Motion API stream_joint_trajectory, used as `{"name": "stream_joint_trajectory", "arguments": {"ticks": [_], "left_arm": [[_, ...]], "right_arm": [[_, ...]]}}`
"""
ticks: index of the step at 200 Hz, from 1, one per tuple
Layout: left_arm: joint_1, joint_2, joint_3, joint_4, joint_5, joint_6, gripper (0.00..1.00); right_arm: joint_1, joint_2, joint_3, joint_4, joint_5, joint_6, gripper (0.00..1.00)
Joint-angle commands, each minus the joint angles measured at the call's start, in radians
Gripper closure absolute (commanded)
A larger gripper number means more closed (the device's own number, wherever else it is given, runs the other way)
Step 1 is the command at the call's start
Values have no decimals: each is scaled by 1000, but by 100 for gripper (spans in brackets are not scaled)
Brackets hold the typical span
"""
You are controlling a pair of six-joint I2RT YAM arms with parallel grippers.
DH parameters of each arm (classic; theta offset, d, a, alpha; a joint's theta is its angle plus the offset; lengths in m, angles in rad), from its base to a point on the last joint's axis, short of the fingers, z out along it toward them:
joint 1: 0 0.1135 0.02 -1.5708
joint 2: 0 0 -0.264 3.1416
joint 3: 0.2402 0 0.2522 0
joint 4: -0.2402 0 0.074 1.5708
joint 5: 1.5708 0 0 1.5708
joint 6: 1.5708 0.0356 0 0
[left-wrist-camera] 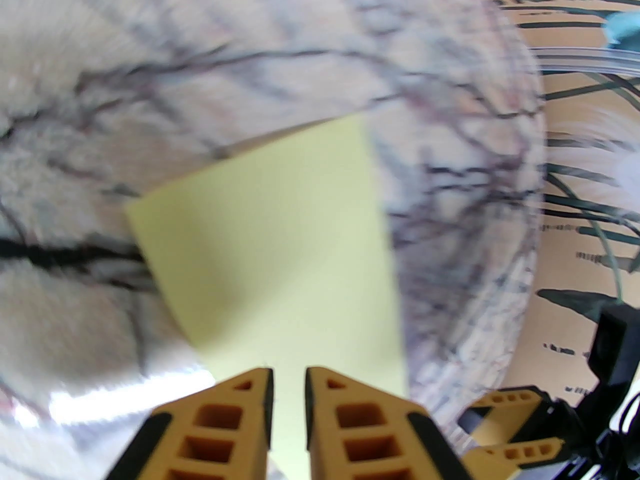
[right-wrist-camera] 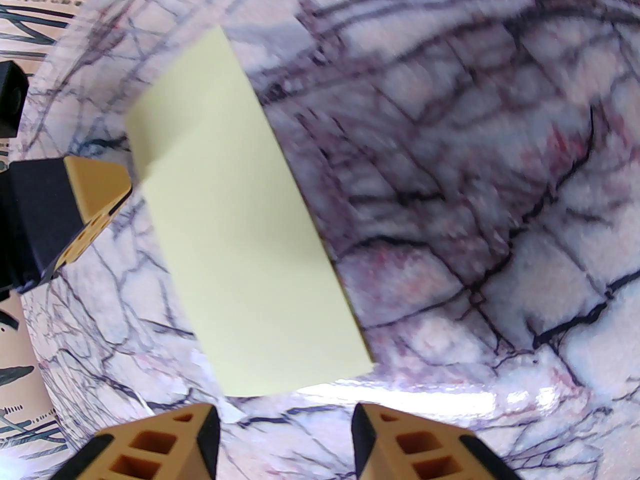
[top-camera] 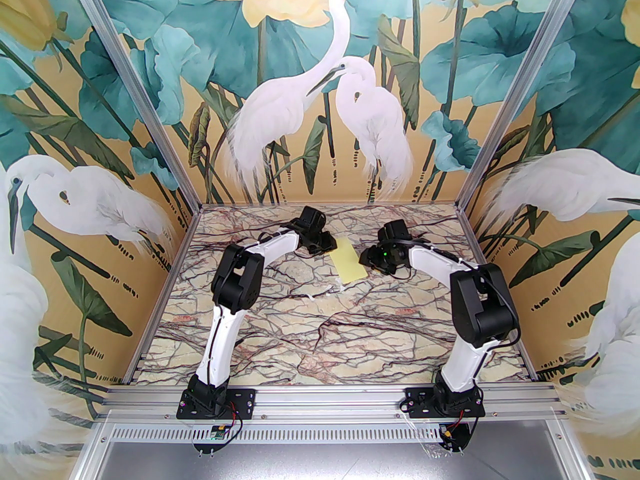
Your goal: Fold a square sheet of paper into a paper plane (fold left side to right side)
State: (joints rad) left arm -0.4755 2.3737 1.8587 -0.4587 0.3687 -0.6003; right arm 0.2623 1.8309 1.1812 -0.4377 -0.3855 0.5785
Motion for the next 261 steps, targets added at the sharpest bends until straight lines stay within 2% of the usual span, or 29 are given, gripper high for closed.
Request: {"name": "stream_joint_trajectory", "arguments": {"ticks": [1, 62, 152, 261], "left_arm": [[0, 35, 32, -40, -17, 27, 81], [-2, 50, 32, -38, -13, 32, 81], [-9, 55, 32, -30, -4, 33, 81], [-12, 14, -11, 3, 17, 26, 80]], "right_arm": [[3, 48, -1, 1, -7, -16, 50], [3, 93, -3, 37, -44, -3, 50], [6, 49, -6, 124, -123, 3, 55], [31, 102, 12, 263, -242, 68, 52]]}}
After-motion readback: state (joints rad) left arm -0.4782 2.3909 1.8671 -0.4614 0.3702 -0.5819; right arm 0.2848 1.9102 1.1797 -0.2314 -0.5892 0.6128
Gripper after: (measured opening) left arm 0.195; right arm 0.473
